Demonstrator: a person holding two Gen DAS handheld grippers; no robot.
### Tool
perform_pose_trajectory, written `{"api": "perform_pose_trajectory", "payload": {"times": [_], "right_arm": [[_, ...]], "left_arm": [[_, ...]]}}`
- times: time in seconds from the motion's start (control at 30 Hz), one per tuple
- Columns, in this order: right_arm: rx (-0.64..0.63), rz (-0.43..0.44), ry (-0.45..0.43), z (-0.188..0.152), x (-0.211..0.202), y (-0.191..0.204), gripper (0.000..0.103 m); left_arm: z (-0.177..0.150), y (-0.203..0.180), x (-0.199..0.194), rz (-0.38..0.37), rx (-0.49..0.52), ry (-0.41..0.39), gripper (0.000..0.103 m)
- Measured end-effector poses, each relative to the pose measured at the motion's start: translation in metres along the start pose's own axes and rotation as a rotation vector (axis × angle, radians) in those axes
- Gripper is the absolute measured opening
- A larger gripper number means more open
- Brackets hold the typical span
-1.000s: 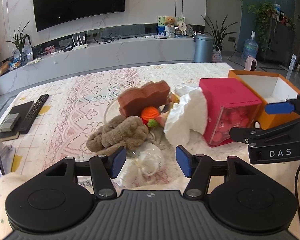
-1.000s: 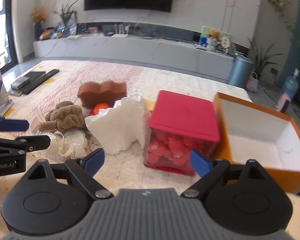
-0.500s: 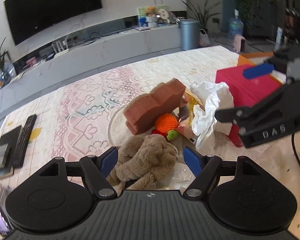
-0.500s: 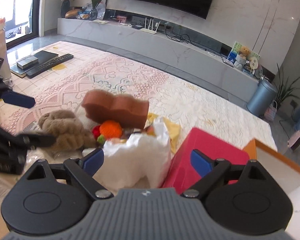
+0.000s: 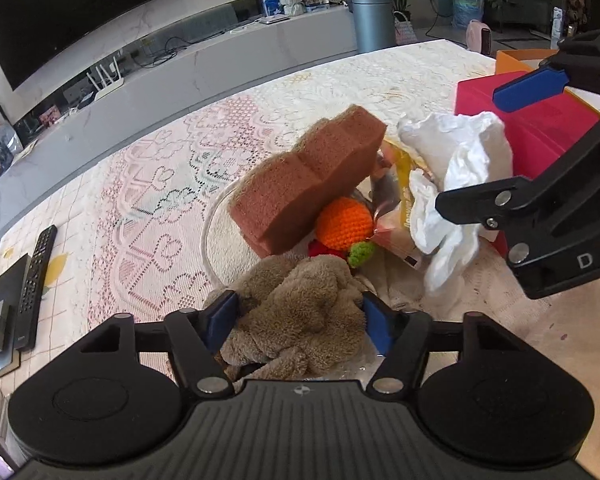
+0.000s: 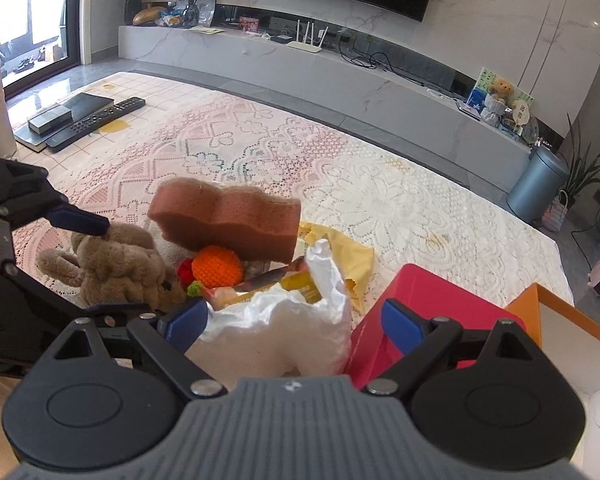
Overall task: Organize soft objects
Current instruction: 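Grasp the brown plush toy with the left tool while the right tool grasps the sponge, then carry the plush toy with the left tool while the right tool carries the sponge to the orange box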
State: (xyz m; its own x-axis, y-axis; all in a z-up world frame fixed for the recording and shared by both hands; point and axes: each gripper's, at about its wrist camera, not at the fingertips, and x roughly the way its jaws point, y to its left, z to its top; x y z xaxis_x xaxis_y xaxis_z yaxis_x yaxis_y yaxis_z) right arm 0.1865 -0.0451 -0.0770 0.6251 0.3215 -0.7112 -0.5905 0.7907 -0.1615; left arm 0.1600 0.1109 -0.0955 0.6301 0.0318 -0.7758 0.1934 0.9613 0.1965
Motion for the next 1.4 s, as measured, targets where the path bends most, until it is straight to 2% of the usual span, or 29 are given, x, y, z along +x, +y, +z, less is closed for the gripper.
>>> {"api": "perform_pose_trajectory", "payload": {"times": [0.03,0.07,0.1,0.2,0.23,0.4,0.63,0.87,1.03,1.13,1.27,1.4], "right_arm": [[-0.008,-0.001,-0.003,0.002,0.000,0.000,0.092],[-0.013,0.000,-0.005,0.003,0.001,0.000,0.092],[-0.018,0.001,-0.006,0.005,0.001,0.001,0.092],[-0.036,0.008,-0.012,0.009,0.002,0.002,0.092],[-0.044,0.009,-0.016,0.011,0.003,0.003,0.092],[-0.103,0.019,-0.029,0.023,0.011,0.010,0.094],[-0.222,0.062,-0.016,0.045,0.041,0.015,0.096],[-0.289,0.132,0.040,0.063,0.081,0.009,0.096],[-0.340,0.182,0.035,0.061,0.094,0.012,0.095],[-0.315,0.211,0.044,0.063,0.094,0.010,0.076],[-0.339,0.188,0.011,0.057,0.080,0.014,0.064],[-0.304,0.177,-0.051,0.054,0.056,0.011,0.051]], "left_arm": [[0.000,0.000,-0.001,0.002,-0.003,-0.002,0.062],[0.001,0.002,-0.002,0.004,-0.011,-0.006,0.058],[0.001,0.003,-0.003,0.004,-0.023,-0.009,0.048],[0.002,0.009,-0.010,-0.001,-0.071,-0.024,0.033],[0.003,0.010,-0.013,0.003,-0.084,-0.032,0.032],[0.010,0.018,-0.027,0.028,-0.130,-0.067,0.030],[0.018,0.040,-0.040,0.022,-0.227,-0.096,0.030],[0.025,0.051,-0.034,0.027,-0.245,-0.103,0.030],[0.022,0.051,-0.030,0.020,-0.247,-0.093,0.030],[0.020,0.049,-0.031,0.018,-0.251,-0.085,0.030],[0.019,0.047,-0.033,0.034,-0.256,-0.083,0.030],[0.019,0.046,-0.040,0.057,-0.275,-0.097,0.030]]}}
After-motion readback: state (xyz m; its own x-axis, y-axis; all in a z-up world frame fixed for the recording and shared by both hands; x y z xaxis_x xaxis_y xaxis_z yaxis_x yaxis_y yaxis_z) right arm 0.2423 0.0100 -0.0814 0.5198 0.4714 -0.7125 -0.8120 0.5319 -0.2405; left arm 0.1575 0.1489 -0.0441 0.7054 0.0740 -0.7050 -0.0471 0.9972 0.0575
